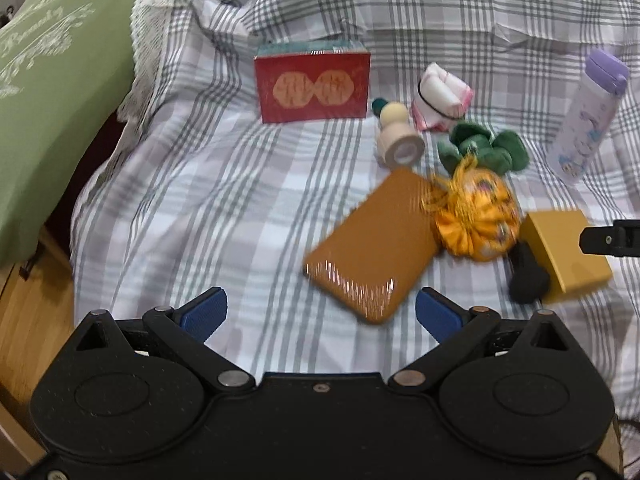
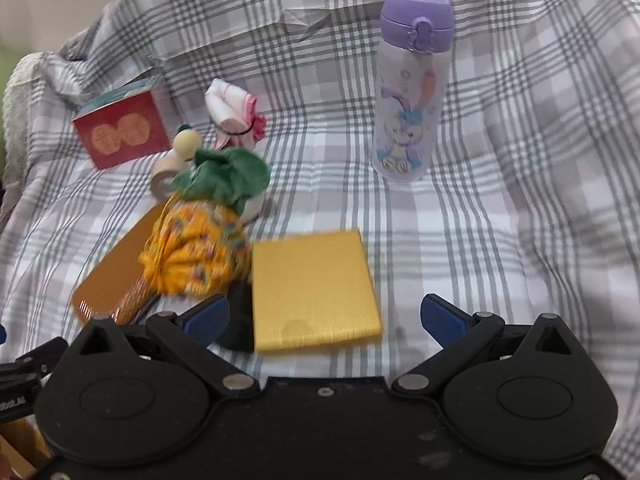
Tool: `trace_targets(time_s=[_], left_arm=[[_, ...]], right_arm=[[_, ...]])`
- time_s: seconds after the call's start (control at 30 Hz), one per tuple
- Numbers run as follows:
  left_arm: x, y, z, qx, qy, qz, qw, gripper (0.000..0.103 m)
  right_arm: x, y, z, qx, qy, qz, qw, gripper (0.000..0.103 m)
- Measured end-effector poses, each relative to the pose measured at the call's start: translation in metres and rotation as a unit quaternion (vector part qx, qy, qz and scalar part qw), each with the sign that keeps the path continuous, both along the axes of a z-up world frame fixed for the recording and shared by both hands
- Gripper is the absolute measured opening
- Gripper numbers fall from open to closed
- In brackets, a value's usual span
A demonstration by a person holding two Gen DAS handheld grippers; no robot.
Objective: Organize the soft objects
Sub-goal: 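Lift both open tools away from the basket toward the couch items, then grasp the pink-edged white towel bundle with the right tool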
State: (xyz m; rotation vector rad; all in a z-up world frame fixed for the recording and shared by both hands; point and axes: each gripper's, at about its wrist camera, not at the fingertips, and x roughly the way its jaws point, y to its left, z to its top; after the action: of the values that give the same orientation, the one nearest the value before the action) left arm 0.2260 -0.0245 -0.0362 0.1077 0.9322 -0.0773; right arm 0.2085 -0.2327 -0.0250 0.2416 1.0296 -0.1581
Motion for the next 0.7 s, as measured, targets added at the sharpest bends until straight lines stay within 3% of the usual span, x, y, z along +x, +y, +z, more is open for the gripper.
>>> trace_targets(time_s=[0.4,0.7], left_arm=[[0.075,0.000,-0.010,-0.013,0.005,0.011,0.9998,0.098],[0.114,0.005,-0.030,-0.013,0.037,0.025,0.9989,0.098]], right_arm=[[0.089,-0.025,-0.027,0.001,0.024,-0.010,1.000,0.102],[0.138,-0.020,-0.079,0.031,0.122,0.004,0.992,0.103]])
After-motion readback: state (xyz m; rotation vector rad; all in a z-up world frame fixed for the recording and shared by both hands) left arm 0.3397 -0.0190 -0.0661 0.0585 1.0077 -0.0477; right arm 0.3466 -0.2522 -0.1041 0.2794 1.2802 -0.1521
